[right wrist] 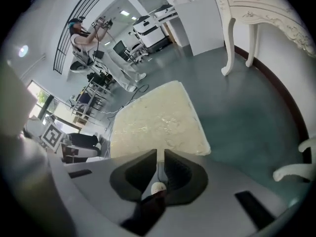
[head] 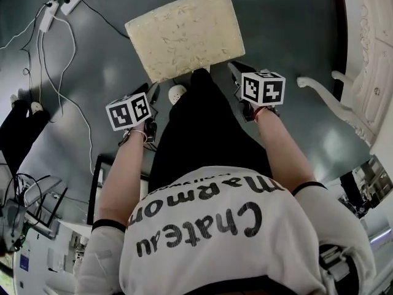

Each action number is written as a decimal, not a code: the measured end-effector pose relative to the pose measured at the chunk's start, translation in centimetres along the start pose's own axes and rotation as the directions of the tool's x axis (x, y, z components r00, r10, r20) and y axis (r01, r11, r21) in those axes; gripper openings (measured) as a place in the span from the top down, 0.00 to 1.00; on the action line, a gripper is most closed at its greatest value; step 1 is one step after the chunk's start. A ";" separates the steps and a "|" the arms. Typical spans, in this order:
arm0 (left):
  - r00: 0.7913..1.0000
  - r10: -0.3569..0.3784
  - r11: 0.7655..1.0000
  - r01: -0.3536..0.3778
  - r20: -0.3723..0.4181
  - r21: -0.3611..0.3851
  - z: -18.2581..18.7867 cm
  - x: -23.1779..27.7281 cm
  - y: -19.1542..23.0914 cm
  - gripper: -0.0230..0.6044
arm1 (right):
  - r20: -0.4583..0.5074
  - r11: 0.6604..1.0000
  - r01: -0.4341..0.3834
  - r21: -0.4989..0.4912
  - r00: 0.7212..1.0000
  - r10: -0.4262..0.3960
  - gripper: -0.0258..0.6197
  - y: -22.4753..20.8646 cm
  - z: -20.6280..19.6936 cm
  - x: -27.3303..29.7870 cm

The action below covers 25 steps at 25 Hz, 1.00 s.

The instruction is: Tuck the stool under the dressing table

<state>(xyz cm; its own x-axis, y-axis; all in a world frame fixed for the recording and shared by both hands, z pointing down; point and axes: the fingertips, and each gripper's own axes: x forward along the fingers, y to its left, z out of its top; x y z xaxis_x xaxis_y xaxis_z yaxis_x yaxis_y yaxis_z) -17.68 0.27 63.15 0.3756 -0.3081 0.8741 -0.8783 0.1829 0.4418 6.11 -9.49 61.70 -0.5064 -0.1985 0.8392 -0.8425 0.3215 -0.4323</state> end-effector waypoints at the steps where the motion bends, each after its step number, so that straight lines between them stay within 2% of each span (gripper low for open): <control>1: 1.000 0.009 0.999 -0.010 -0.021 -0.043 -0.1 0.8 1.1 0.60 | -0.003 1.000 0.009 -0.011 1.000 -0.009 0.87 -1.2 0.4 0.2; 2: 0.999 0.019 0.996 -0.023 -0.040 -0.080 -0.2 1.3 2.1 0.50 | -0.008 1.000 0.009 -0.016 1.000 -0.009 0.67 -2.2 0.7 0.5; 3: 0.998 0.028 0.993 -0.035 -0.059 -0.113 -0.2 1.8 3.1 0.50 | -0.014 1.000 0.006 -0.009 1.000 -0.006 0.56 -3.1 1.1 0.9; 6: 0.996 0.024 0.980 -0.040 -0.084 -0.193 0.2 3.0 5.0 0.49 | -0.002 0.999 0.011 0.040 1.000 -0.011 0.56 -5.9 2.2 2.0; 8: 0.997 -0.018 0.976 0.001 -0.076 -0.219 1.0 3.6 4.7 0.49 | 0.013 0.997 0.008 0.075 1.000 -0.009 0.55 -7.0 2.7 2.6; 12: 0.983 -0.131 0.979 0.109 -0.129 -0.170 1.7 5.1 2.2 0.49 | 0.017 0.993 -0.020 0.113 1.000 0.019 0.54 -7.5 2.7 3.4; 17: 0.983 -0.050 0.997 0.040 -0.174 -0.060 1.9 6.3 1.8 0.49 | -0.028 0.998 -0.051 0.039 0.998 0.052 0.54 -6.5 2.2 4.6; 21: 0.985 -0.025 0.998 0.015 -0.173 -0.062 1.6 6.7 2.1 0.48 | -0.073 0.998 -0.041 -0.052 0.997 0.037 0.54 -6.7 1.8 5.1; 23: 0.984 -0.038 0.997 0.026 -0.174 -0.075 1.7 7.0 2.2 0.47 | -0.088 0.997 -0.046 -0.067 0.995 0.040 0.54 -6.8 1.9 5.4; 25: 0.983 -0.044 0.998 0.034 -0.180 -0.054 1.8 7.2 2.2 0.46 | -0.096 0.996 -0.058 -0.063 0.994 0.052 0.54 -6.9 1.9 5.5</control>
<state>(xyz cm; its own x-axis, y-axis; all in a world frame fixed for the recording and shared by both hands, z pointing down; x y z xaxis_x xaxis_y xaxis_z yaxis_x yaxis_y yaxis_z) -17.41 -3.20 70.00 0.4607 -0.1425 0.8760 -0.8475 0.2227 0.4819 8.81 -14.55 68.63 -0.5294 -0.0914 0.8435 -0.7983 0.3904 -0.4587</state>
